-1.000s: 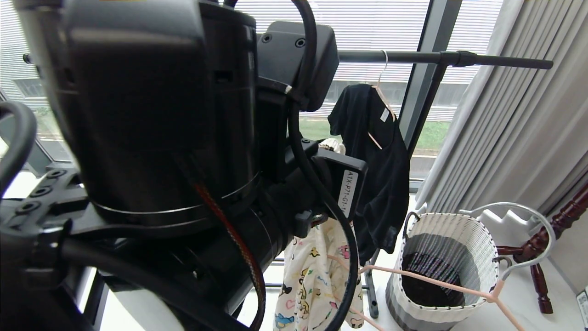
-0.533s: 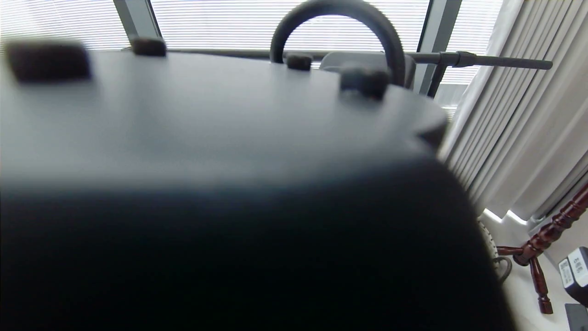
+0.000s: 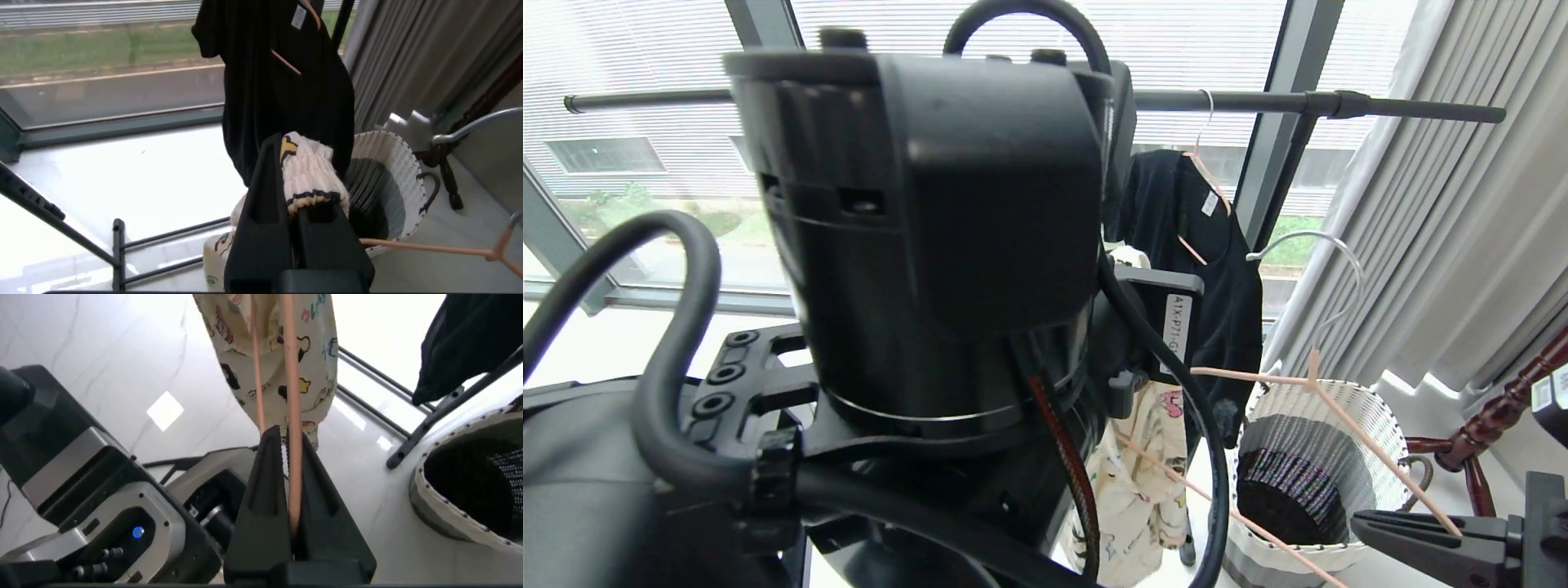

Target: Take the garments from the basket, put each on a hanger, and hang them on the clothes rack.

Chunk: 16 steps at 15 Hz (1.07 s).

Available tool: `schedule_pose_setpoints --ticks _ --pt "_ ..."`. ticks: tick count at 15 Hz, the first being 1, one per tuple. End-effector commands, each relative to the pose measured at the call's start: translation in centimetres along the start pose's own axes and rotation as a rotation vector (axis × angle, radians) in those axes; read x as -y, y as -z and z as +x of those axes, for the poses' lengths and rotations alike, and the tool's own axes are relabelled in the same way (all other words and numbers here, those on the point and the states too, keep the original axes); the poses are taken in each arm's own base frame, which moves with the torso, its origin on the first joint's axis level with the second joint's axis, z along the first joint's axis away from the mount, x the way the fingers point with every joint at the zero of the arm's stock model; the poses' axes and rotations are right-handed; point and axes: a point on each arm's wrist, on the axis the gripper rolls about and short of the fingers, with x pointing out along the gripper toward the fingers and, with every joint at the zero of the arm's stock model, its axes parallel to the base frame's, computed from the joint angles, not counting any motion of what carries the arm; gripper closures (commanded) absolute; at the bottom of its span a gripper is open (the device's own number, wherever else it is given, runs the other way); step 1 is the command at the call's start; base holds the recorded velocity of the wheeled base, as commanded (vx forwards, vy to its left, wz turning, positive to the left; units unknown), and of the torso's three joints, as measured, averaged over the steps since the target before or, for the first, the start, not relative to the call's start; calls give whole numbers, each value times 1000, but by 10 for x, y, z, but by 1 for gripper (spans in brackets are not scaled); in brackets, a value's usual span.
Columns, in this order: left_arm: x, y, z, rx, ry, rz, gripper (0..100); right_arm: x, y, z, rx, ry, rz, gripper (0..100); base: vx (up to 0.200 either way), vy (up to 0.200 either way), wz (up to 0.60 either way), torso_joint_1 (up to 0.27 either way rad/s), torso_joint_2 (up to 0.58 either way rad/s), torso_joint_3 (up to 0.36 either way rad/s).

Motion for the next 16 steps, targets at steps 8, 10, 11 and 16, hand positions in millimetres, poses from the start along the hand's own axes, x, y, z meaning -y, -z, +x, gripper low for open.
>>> schedule_pose_setpoints --ticks 8,10,11,16 --pt "2 -16 5 40 -6 -37 100 -5 -13 40 118 -10 -36 100 0 0 0 0 0 0" --pt "2 -18 4 45 -6 -43 100 -8 -19 58 151 -14 -34 100 0 0 0 0 0 0" --pt "2 -20 4 51 -6 -48 100 -9 -21 64 159 -17 -34 100 0 0 0 0 0 0" --pt "3 -25 3 64 -3 -60 100 -12 -28 85 133 -11 -31 100 0 0 0 0 0 0"
